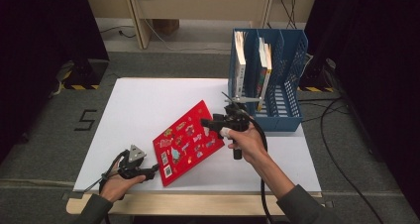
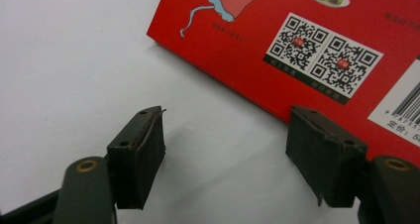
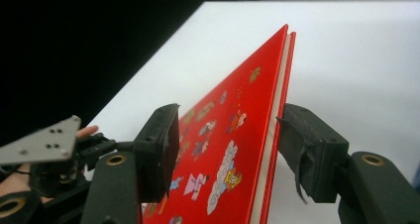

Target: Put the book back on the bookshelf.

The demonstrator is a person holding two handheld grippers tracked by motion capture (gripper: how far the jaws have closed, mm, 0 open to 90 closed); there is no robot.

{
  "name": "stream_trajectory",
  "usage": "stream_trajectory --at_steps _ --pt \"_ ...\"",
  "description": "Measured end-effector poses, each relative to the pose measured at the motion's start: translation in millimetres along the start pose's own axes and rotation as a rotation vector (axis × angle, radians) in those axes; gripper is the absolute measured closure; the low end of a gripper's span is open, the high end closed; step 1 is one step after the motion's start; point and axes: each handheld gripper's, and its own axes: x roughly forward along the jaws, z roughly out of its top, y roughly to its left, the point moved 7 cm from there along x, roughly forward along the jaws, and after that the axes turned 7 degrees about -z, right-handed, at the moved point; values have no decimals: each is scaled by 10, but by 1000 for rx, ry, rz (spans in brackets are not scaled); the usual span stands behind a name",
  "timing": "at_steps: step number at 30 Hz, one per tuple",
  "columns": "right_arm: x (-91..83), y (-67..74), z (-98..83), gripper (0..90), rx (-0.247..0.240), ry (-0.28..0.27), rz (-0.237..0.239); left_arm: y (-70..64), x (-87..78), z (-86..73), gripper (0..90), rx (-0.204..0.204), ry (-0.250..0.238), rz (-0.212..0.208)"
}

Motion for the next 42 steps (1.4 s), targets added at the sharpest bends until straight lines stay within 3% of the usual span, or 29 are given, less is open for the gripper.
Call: stream_trajectory --at_steps 6,9,13,15,16,17,18,19,20,21,23,24,28,34,38,42 --pt "-65 329 252 427 -84 -13 26 -38 54 42 297 6 -13 -1" --pt "-74 403 287 426 -98 -13 27 -32 73 52 272 5 -16 8" --pt "-113 575 349 431 -102 -14 84 -8 104 60 191 -11 -26 15" --pt "-123 612 358 437 -100 -10 97 -12 110 63 194 -12 -27 13" --pt "-107 691 326 466 -87 32 149 -38 133 80 198 -6 -30 14" --pt "-107 691 326 466 -87 32 149 -38 133 80 197 -6 -30 14" --pt "-27 783 216 483 -89 95 186 -56 147 105 197 18 -24 21" --pt "-27 783 216 483 -89 95 186 -56 147 105 198 18 -24 21" --pt "65 850 150 480 -143 120 177 -61 150 110 199 23 -23 20" --pt "92 867 147 484 -146 128 182 -62 152 111 200 22 -26 18" --pt "101 876 156 497 -154 135 182 -61 157 108 202 11 -29 6" --pt "98 874 175 527 -189 150 158 -62 159 110 199 12 -29 3" --pt "88 806 209 590 -220 172 112 -76 171 120 200 14 -37 -2" --pt "66 679 256 715 -242 146 59 -69 170 115 177 21 -30 -5" --pt "67 614 272 743 -267 153 38 -46 158 110 155 10 -39 -21" --pt "55 578 283 751 -281 161 49 -17 127 122 153 -17 -61 -28"
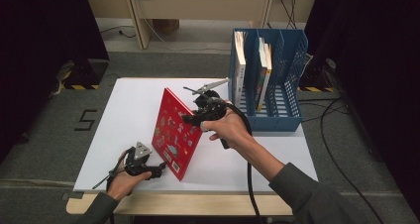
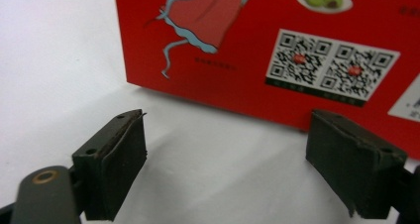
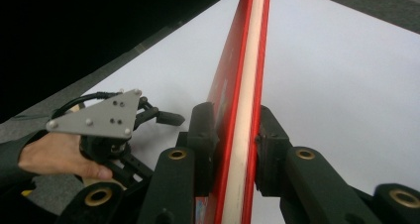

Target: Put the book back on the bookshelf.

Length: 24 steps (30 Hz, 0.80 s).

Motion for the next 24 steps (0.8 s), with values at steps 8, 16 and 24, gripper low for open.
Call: stream_trajectory --at_steps 8,16,24 --pt "-279 -53 -27 794 -27 35 -12 88 -50 -12 153 -49 -19 -7" --pt "-619 -201 -144 797 -64 64 -78 131 -45 -31 153 -58 -7 0" --pt "-905 -386 -391 796 -20 75 -102 213 -42 -51 153 -57 9 32"
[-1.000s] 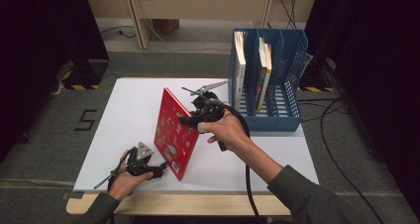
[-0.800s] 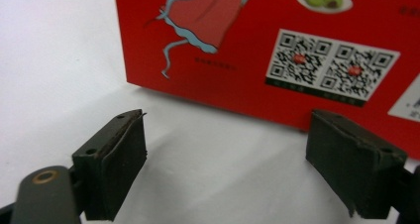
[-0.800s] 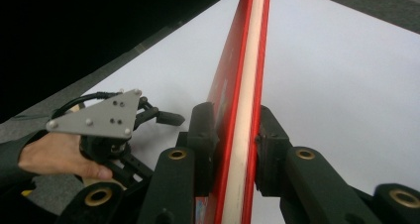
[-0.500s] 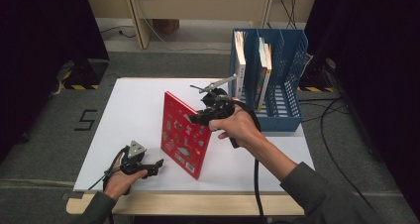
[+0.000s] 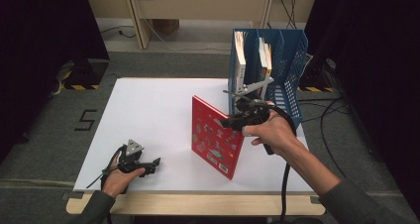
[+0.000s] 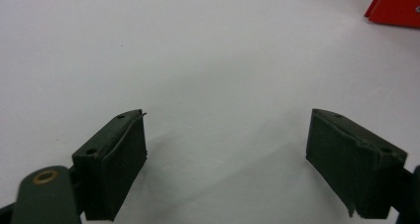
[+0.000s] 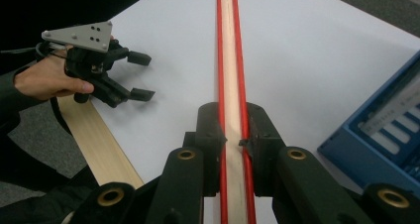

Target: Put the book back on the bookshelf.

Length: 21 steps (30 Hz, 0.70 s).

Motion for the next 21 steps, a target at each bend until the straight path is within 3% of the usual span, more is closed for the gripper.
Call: stream_trajectory --at_steps 11,21 --pt "-17 -24 -45 777 60 2 42 5 25 -19 145 5 14 -2" --pt "73 -6 86 767 56 37 49 4 27 -20 144 4 11 -4"
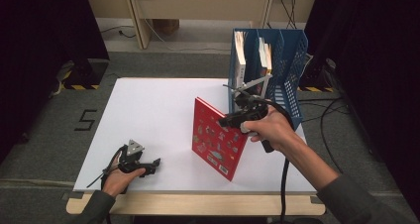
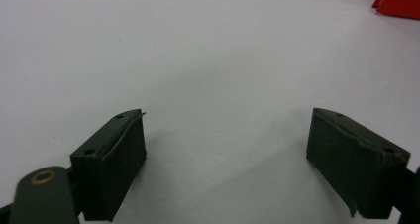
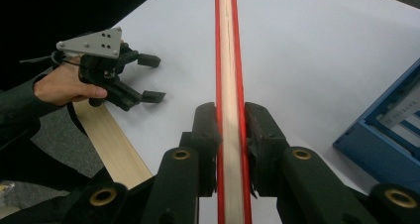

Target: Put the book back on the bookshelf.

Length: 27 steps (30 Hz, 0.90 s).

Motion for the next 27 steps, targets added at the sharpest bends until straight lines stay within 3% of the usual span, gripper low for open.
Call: stream_trajectory --at_steps 13,27 --pt "152 85 166 766 -39 67 -10 0 1 0 143 -1 1 -2" --pt "302 67 168 765 -51 129 -30 0 2 0 143 -1 0 -3"
